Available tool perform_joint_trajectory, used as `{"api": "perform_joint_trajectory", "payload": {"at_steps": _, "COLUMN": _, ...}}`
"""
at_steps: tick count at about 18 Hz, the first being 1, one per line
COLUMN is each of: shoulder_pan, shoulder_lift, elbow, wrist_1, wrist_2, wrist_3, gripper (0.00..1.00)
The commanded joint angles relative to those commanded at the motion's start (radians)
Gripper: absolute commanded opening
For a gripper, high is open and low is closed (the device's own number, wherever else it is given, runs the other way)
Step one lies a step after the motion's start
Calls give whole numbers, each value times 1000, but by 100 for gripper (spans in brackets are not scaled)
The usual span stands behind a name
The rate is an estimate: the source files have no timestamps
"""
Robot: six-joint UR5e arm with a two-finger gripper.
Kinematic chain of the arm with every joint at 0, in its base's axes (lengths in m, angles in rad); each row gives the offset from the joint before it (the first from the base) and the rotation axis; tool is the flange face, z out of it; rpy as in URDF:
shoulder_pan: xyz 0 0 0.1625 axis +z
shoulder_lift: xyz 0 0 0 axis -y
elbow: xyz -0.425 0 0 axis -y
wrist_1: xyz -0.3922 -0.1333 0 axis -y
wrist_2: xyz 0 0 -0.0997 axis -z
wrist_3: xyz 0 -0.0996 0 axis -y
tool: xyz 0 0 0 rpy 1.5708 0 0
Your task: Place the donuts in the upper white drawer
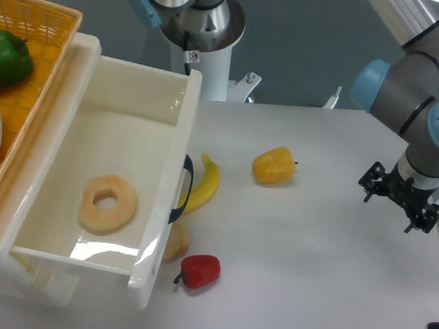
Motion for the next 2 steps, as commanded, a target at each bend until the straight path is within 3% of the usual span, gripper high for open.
{"api": "perform_joint_trajectory", "payload": {"at_steps": 2, "shoulder_pan": 0, "shoulder_lift": -5, "elbow": 0, "wrist_1": 2, "wrist_2": 0, "wrist_3": -2, "gripper": 100}}
